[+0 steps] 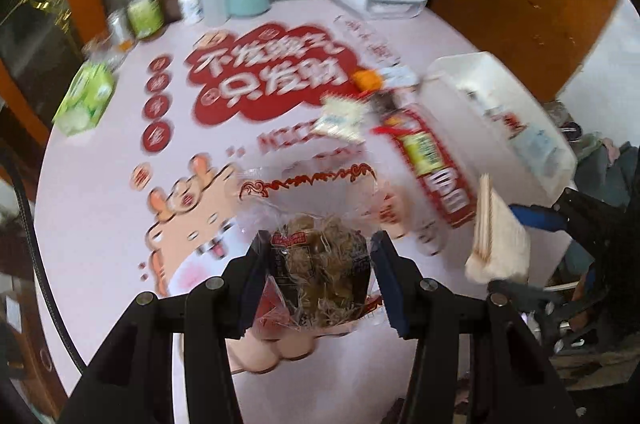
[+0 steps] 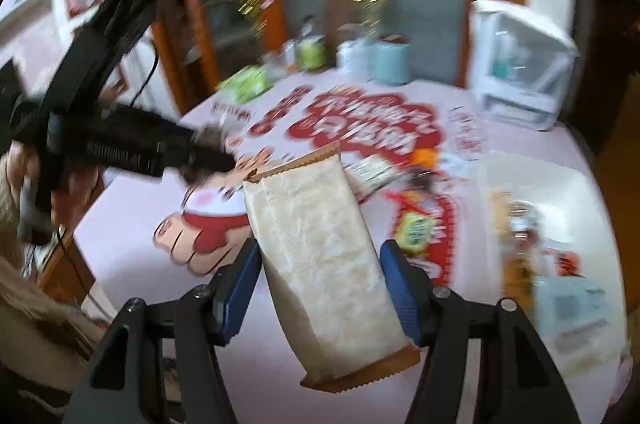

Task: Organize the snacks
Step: 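Carry the dried-snack bag and the cake bag over the white tray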

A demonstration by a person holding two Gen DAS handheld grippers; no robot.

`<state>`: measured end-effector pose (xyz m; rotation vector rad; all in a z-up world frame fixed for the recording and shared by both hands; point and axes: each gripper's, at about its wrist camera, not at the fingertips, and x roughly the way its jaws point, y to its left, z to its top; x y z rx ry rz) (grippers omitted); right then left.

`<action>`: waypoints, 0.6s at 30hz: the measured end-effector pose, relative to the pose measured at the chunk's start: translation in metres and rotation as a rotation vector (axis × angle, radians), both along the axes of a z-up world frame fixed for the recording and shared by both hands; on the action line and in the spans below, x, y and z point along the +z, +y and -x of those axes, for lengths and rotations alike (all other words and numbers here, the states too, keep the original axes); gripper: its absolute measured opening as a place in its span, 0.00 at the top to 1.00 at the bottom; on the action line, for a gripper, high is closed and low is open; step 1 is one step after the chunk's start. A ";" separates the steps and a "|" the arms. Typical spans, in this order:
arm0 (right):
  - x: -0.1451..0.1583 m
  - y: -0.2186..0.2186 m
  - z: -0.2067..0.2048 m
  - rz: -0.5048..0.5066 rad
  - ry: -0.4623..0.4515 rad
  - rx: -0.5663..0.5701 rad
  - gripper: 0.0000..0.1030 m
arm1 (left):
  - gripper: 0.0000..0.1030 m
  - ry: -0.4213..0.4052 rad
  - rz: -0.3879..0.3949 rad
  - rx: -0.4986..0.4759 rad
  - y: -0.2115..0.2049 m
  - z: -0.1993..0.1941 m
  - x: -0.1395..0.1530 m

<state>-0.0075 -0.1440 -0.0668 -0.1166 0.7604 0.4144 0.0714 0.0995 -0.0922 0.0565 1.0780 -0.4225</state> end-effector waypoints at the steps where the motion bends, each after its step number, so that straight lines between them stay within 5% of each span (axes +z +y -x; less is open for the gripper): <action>1: 0.006 -0.009 0.002 -0.008 -0.012 -0.019 0.40 | 0.52 -0.010 0.012 -0.019 -0.012 0.002 0.007; 9: 0.051 -0.102 0.003 -0.056 -0.090 -0.190 0.40 | 0.52 -0.080 0.057 -0.154 -0.113 0.004 0.049; 18: 0.077 -0.209 -0.048 -0.130 -0.063 -0.352 0.40 | 0.52 -0.149 0.105 -0.224 -0.242 -0.012 0.087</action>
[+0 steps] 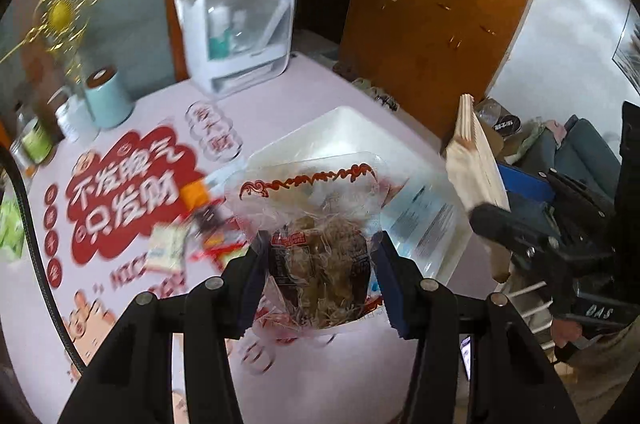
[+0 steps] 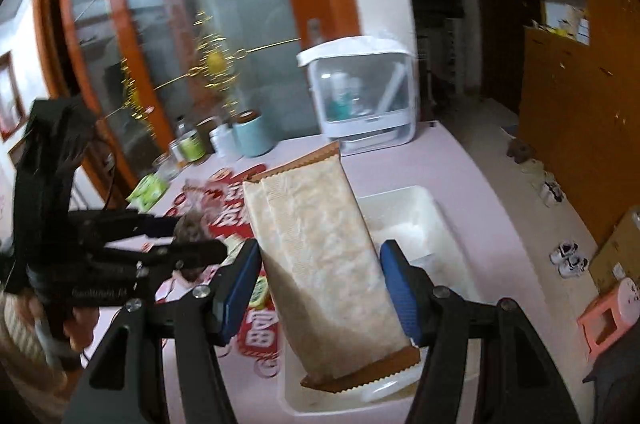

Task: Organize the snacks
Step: 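Carry the dried-snack bag and the cake bag over the white tray, then open both tools to drop both bags into the white tray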

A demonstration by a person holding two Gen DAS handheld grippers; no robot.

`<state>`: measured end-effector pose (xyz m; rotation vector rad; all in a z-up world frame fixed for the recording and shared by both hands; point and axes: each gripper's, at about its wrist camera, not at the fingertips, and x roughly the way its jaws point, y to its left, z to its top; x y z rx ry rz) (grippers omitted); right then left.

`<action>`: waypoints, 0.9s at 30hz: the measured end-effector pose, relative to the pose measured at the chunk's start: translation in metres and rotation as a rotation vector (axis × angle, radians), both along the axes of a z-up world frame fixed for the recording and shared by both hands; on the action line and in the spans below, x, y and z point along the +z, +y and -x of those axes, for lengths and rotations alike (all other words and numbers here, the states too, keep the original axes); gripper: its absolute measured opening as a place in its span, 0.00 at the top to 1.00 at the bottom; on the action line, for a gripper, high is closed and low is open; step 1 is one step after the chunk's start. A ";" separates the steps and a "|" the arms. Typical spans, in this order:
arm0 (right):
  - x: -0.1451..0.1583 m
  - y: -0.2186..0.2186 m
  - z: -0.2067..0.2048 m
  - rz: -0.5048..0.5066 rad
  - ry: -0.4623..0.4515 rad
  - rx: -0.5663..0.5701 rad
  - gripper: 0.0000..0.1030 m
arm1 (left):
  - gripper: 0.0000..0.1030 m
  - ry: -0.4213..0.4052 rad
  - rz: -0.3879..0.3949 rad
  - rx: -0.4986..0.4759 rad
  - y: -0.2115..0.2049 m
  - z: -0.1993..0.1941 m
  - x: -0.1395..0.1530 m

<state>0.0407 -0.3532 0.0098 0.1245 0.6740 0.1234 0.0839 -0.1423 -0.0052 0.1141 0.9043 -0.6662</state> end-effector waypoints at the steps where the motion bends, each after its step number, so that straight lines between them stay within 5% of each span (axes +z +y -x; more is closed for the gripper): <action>1: 0.000 -0.010 -0.008 -0.016 0.010 -0.012 0.40 | 0.52 -0.006 0.007 0.003 -0.015 -0.004 0.003; 14: -0.027 -0.059 -0.081 -0.064 0.113 -0.111 0.40 | 0.51 -0.023 -0.028 0.101 -0.108 -0.042 -0.010; 27: -0.053 -0.061 -0.104 -0.024 0.165 -0.128 0.38 | 0.48 0.004 -0.103 0.169 -0.128 -0.068 -0.044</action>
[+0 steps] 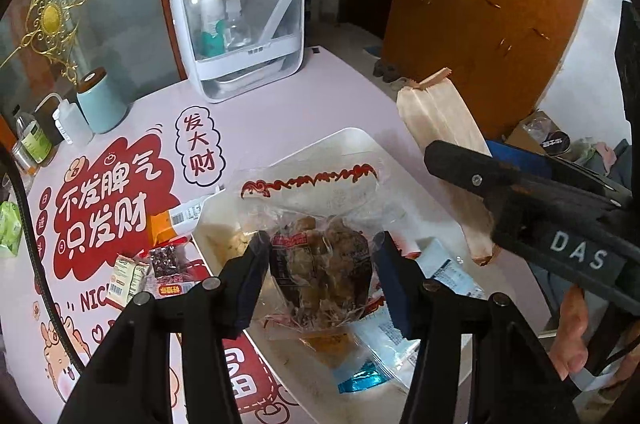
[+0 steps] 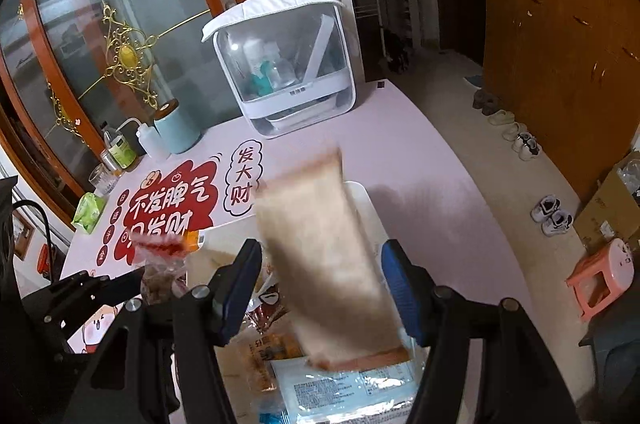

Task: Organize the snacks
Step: 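Open both tools to drop both bags into the white tray, then move left tool to the white LIPO bag while right tool reaches the orange packet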

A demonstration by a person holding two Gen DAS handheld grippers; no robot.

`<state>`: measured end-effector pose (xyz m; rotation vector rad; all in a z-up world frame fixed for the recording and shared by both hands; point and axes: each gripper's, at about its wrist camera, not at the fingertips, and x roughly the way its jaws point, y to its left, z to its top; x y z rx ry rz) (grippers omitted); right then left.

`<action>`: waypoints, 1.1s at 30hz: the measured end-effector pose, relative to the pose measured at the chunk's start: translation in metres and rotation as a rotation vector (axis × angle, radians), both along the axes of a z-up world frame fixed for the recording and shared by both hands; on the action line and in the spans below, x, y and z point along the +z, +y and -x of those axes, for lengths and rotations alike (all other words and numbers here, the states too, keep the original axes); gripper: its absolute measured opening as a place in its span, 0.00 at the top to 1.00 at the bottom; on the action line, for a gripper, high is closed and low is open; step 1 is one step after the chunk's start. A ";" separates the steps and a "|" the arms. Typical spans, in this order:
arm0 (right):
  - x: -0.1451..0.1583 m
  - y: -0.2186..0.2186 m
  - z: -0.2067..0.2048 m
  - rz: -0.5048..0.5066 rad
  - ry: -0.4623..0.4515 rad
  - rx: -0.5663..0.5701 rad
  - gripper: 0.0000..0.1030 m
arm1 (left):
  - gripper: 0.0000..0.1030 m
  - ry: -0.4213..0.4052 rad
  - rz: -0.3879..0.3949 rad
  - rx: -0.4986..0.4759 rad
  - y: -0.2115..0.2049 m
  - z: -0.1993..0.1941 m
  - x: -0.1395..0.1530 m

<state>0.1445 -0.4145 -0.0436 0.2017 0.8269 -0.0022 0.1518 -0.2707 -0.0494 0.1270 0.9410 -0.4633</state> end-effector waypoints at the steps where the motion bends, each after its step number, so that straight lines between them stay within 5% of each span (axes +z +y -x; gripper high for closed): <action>1: -0.001 -0.001 -0.001 -0.004 0.004 0.001 0.38 | 0.48 -0.001 -0.006 0.004 -0.001 -0.001 -0.001; 3: -0.003 -0.002 -0.003 -0.009 0.013 0.002 0.38 | 0.43 -0.006 -0.014 0.010 -0.001 -0.001 -0.002; 6: -0.004 -0.004 -0.002 -0.012 0.022 -0.006 0.38 | 0.14 -0.026 -0.004 0.022 0.001 0.001 -0.001; 7: -0.003 -0.004 -0.002 -0.018 0.022 -0.006 0.38 | 0.11 -0.041 0.002 0.028 0.002 0.002 0.001; 24: 0.007 0.007 0.027 -0.032 0.001 -0.002 0.38 | 0.10 -0.048 -0.025 0.055 0.014 0.024 0.014; 33: 0.024 0.030 0.045 -0.017 -0.030 0.025 0.38 | 0.10 -0.092 -0.056 0.121 0.056 0.049 0.042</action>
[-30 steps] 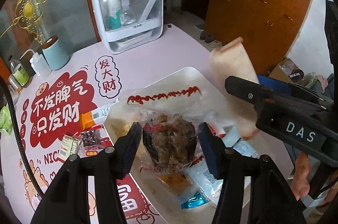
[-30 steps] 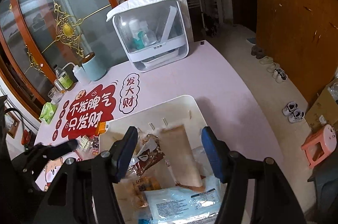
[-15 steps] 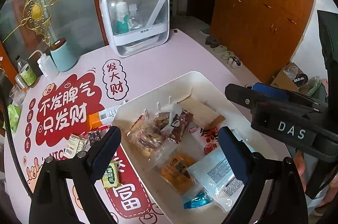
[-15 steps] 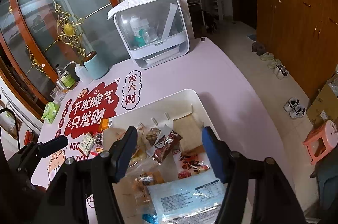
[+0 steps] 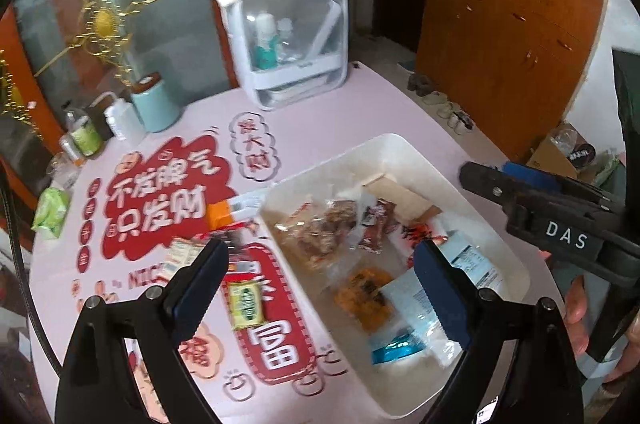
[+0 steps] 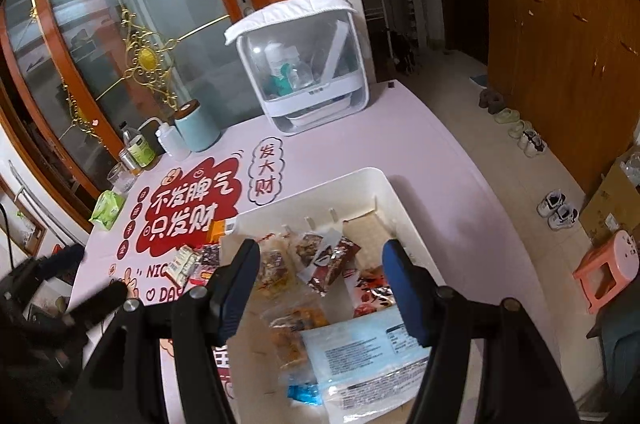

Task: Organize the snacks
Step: 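Move left tool to the white LIPO bag while right tool reaches the orange packet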

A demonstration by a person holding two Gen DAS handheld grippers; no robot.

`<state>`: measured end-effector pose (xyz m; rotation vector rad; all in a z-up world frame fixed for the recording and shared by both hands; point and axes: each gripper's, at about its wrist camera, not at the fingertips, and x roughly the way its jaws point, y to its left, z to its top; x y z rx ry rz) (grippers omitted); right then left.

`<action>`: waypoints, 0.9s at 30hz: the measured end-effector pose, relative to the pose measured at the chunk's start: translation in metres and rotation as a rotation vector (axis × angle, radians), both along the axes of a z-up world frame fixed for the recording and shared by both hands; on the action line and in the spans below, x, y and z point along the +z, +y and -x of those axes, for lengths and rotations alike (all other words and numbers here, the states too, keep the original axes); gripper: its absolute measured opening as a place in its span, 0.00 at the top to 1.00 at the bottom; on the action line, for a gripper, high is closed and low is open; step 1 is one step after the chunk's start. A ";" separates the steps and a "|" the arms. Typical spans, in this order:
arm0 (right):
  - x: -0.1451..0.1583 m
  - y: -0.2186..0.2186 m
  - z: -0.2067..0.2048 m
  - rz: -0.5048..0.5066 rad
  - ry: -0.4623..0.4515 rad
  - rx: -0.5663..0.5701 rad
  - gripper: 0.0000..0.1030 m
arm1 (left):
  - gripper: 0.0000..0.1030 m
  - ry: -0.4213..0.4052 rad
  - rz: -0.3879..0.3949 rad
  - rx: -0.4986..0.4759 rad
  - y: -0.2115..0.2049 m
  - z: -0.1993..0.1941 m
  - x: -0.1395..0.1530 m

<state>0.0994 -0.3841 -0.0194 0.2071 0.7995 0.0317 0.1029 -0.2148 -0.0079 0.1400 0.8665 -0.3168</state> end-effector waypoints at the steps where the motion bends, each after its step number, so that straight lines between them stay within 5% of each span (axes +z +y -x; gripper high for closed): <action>1: 0.003 0.006 0.002 0.002 -0.007 0.010 0.37 | 0.10 -0.009 0.001 0.014 0.008 0.002 0.005; 7: 0.018 0.043 -0.001 0.019 -0.044 0.052 0.27 | 0.10 -0.066 -0.067 0.109 0.063 0.011 0.035; 15: 0.027 0.103 -0.027 0.030 -0.015 0.101 0.26 | 0.10 -0.048 -0.133 0.178 0.142 -0.005 0.054; 22: -0.003 0.153 -0.080 -0.088 0.165 0.081 0.26 | 0.10 0.003 -0.158 0.131 0.183 -0.043 0.035; 27: -0.048 0.180 -0.123 -0.173 0.298 0.033 0.26 | 0.10 0.069 -0.167 0.052 0.199 -0.084 -0.008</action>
